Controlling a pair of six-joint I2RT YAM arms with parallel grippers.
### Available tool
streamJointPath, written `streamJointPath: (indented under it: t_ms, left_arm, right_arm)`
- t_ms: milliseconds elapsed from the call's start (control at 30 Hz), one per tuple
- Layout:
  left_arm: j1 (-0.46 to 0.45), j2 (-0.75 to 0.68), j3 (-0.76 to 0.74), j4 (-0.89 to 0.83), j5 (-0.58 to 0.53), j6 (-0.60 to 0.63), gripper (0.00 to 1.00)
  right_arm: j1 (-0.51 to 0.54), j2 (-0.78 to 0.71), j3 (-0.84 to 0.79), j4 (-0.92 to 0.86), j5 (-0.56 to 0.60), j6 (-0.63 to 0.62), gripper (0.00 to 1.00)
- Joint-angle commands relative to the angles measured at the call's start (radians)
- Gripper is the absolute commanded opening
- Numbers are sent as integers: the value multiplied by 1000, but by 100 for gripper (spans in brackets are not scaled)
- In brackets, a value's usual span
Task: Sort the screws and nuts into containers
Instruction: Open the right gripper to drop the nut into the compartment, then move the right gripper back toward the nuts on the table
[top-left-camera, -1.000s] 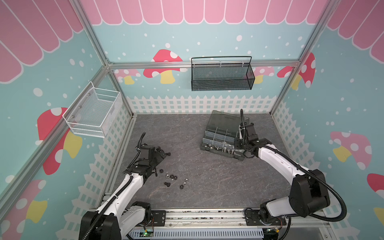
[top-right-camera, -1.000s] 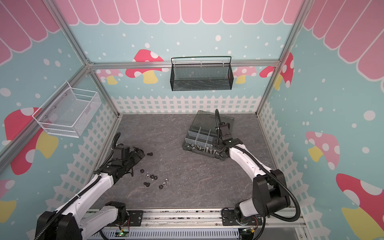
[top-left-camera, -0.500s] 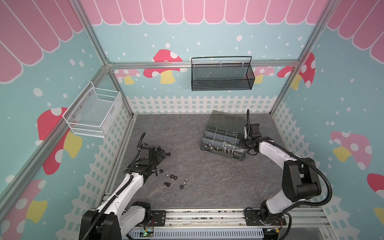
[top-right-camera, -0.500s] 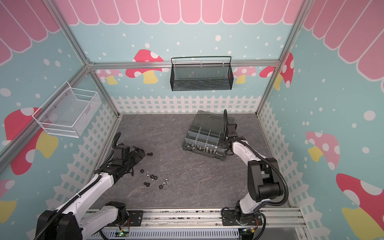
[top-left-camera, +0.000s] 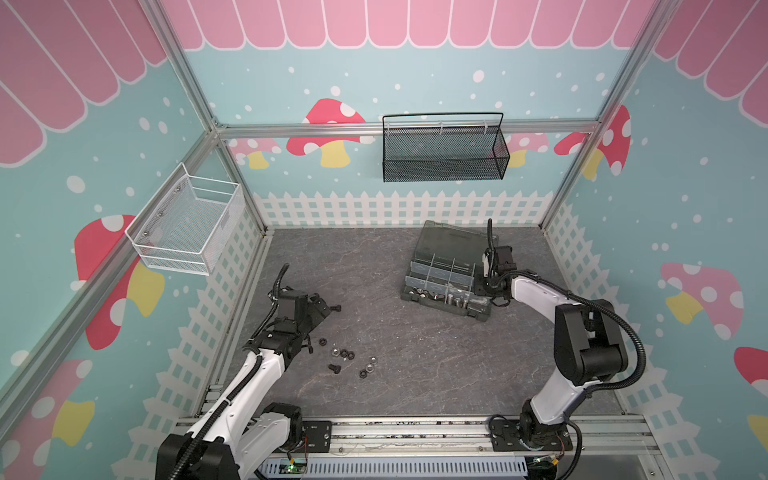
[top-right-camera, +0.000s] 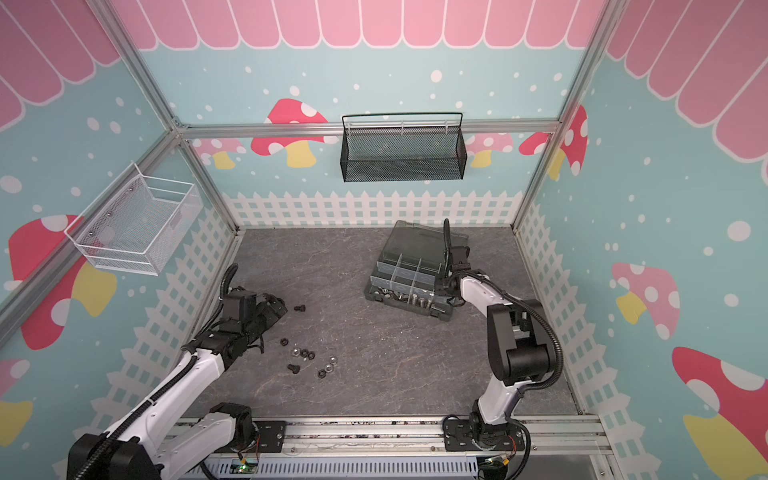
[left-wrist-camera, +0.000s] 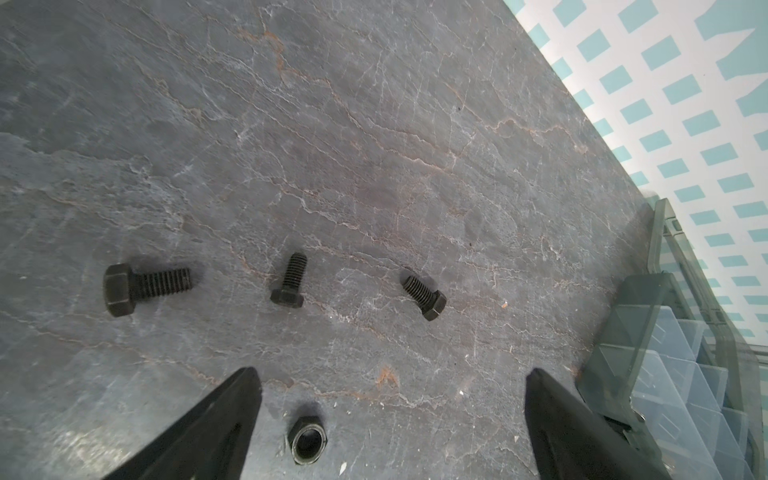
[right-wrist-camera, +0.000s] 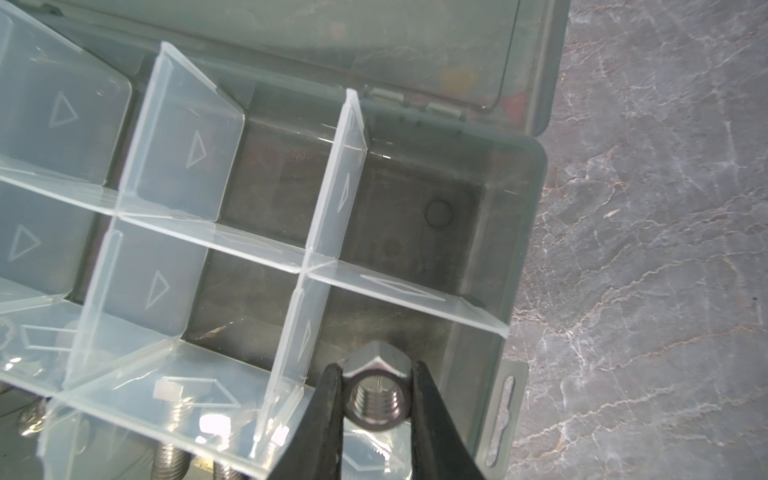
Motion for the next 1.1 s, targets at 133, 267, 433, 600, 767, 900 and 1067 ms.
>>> streamJointPath:
  t_ms: [133, 267, 433, 600, 767, 900, 1067]
  left_arm:
    - [13, -55, 22, -38, -52, 13, 100]
    - [29, -67, 34, -52, -43, 37, 100]
    - [42, -86, 40, -67, -51, 49, 100]
    - [62, -110, 31, -81, -48, 55, 100]
    - [79, -147, 15, -95, -49, 59, 100]
    - [83, -163, 6, -104, -59, 54, 100]
    - [85, -158, 10, -128, -70, 45, 100]
  right_arm:
    - [-4, -7, 35, -16, 4, -19, 31]
    - [-4, -43, 39, -33, 9, -29, 38]
    - [-1, -104, 30, -46, -2, -33, 43]
    - [27, -200, 1, -47, -50, -37, 43]
    - [141, -282, -22, -69, -44, -32, 43]
    - [321, -290, -23, -100, -22, -6, 44]
    - [537, -238, -13, -111, -35, 55, 47]
